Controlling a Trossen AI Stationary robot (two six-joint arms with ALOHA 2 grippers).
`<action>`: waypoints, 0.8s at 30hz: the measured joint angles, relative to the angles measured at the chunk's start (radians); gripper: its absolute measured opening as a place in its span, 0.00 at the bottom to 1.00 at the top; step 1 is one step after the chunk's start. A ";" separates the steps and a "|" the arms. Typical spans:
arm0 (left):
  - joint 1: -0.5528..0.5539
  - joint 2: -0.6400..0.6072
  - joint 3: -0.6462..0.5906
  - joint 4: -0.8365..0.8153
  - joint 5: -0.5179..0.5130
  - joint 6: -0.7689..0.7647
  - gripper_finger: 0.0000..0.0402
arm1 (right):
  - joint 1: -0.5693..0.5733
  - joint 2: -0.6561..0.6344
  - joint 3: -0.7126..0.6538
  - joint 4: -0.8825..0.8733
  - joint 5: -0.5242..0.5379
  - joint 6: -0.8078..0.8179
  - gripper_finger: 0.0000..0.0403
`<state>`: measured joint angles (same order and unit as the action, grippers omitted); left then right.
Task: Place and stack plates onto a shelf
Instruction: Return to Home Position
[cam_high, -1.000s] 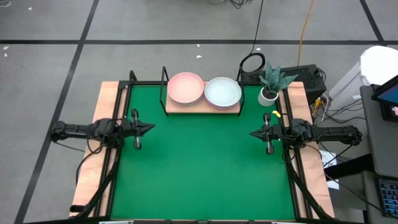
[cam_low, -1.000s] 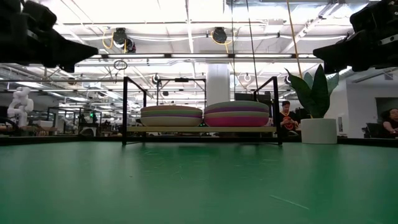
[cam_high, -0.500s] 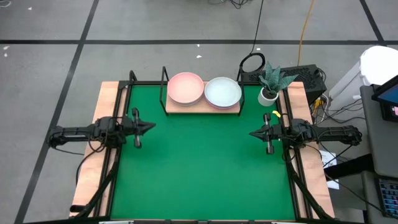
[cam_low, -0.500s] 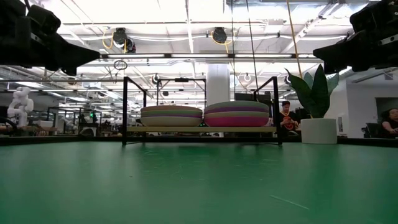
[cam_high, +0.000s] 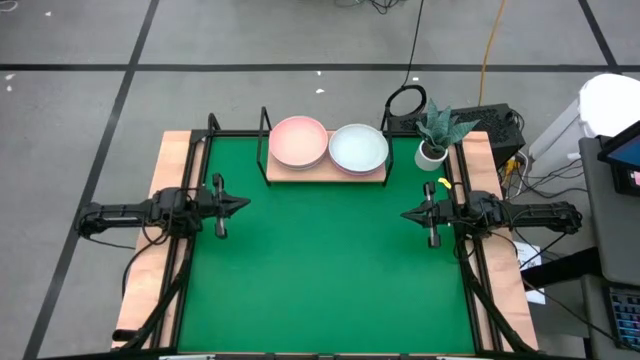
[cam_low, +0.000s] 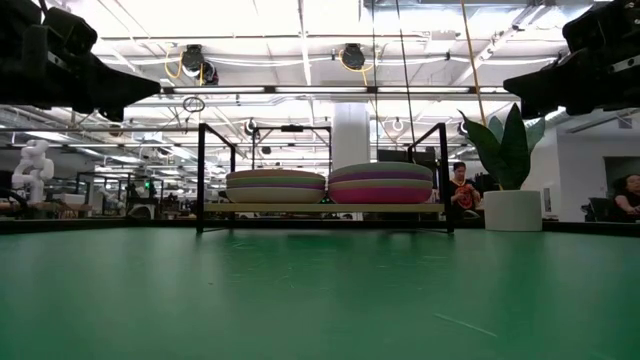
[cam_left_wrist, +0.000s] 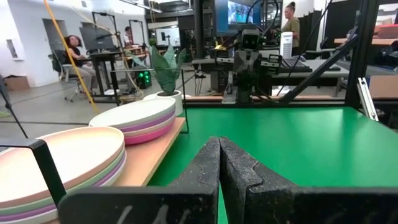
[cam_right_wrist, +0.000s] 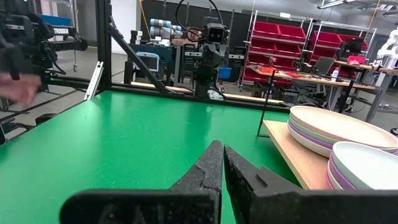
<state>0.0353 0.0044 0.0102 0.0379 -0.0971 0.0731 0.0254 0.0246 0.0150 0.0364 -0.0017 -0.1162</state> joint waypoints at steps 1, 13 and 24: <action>0.000 0.000 -0.001 0.005 0.000 0.000 0.01 | 0.000 0.000 0.000 0.000 0.000 0.000 0.00; 0.000 0.000 -0.001 0.021 -0.001 0.000 0.01 | 0.000 0.000 0.000 0.000 0.000 0.000 0.00; 0.000 0.000 -0.001 0.024 -0.001 0.001 0.01 | 0.000 0.000 0.000 0.000 0.000 0.000 0.00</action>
<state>0.0353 0.0044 0.0093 0.0616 -0.0978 0.0736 0.0254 0.0246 0.0147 0.0360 -0.0017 -0.1162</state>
